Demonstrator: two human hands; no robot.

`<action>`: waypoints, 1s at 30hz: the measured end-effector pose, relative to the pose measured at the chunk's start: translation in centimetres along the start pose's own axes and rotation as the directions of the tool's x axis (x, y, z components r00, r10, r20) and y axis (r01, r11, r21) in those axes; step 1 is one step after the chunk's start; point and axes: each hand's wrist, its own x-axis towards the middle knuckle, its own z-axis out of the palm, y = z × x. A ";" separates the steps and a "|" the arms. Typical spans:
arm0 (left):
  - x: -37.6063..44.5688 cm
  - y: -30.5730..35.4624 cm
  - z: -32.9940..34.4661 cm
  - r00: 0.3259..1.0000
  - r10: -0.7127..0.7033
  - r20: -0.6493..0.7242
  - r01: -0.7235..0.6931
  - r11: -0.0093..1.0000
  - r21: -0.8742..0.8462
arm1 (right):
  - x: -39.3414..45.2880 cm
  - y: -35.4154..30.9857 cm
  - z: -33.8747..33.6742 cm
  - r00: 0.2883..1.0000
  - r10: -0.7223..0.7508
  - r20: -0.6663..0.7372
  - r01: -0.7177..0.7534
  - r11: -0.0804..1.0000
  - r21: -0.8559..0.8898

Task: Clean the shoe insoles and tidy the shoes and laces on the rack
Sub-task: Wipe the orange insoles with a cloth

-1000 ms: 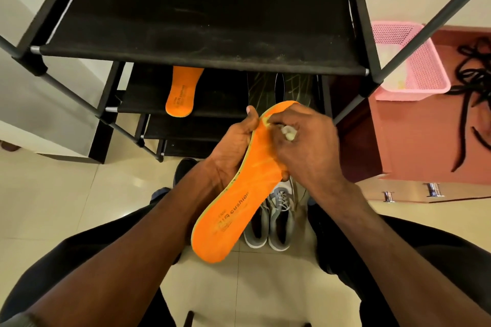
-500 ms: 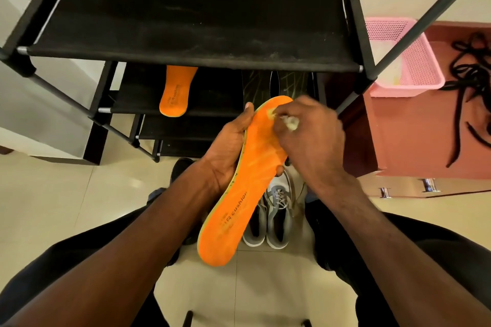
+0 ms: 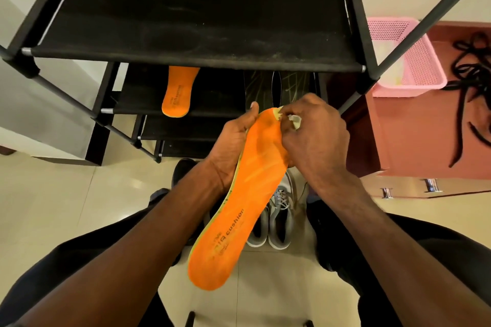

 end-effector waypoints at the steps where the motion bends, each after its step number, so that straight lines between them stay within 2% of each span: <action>1: 0.0 0.0 0.1 1.000 0.002 0.019 -0.002 1.000 0.004 | 0.1 0.1 0.0 0.999 0.021 -0.031 -0.020 1.000 0.011; 4: -0.1 0.2 -0.3 1.000 0.002 0.027 -0.002 1.000 0.017 | 0.0 0.2 0.3 0.999 0.018 -0.051 -0.012 0.993 0.116; 7: -0.3 0.8 -1.1 1.000 0.007 0.016 -0.006 1.000 -0.024 | -1.0 -0.7 0.6 0.990 -0.133 0.041 0.112 0.935 0.335; 9: 0.1 0.7 -1.0 1.000 0.008 -0.016 -0.008 1.000 -0.012 | -1.3 -1.0 0.5 0.979 -0.197 0.053 0.173 0.940 0.295; 12: 0.8 -0.2 -0.5 0.999 0.041 0.022 -0.041 0.999 0.009 | -0.1 0.2 -0.1 0.998 -0.062 -0.026 0.063 0.997 0.053; 14: 0.8 -0.3 -0.4 0.999 0.014 0.033 -0.013 0.999 -0.031 | 0.5 0.8 -0.4 0.998 -0.021 -0.061 0.030 0.989 0.148; 16: 0.4 0.2 -0.7 1.000 0.018 0.010 -0.017 0.996 -0.087 | 0.1 0.2 -0.3 0.994 -0.111 -0.008 0.107 0.941 0.320; 17: 0.3 0.4 -1.5 0.999 0.029 0.042 -0.024 0.994 -0.108 | -0.6 -0.4 -0.1 0.984 -0.174 0.031 0.151 0.921 0.359; 19: 0.4 0.5 -1.7 0.997 0.047 0.053 -0.041 0.993 -0.111 | -1.5 -0.9 0.2 0.976 -0.207 0.067 0.174 0.928 0.330; 22: 0.8 -0.3 -0.9 0.999 0.025 0.039 -0.021 0.995 -0.099 | -0.3 0.0 -0.2 0.999 -0.042 -0.021 0.044 0.992 0.115; 24: 0.6 -0.3 -0.2 0.997 0.077 0.019 -0.077 0.997 -0.032 | 0.5 0.5 -0.4 0.997 0.026 -0.073 -0.015 0.989 0.146; 25: 0.6 -0.3 -0.1 0.998 0.055 -0.008 -0.056 0.998 -0.028 | 0.5 0.6 -0.3 0.997 0.023 -0.067 -0.009 0.978 0.208; 27: 0.5 0.0 -0.6 1.000 -0.001 -0.023 -0.001 0.998 -0.064 | -0.3 0.0 0.2 0.998 -0.056 0.009 0.050 0.942 0.333; 30: 0.5 0.5 -1.4 1.000 0.012 0.024 -0.011 0.998 -0.061 | -1.6 -0.7 0.9 0.973 -0.213 0.086 0.155 0.884 0.441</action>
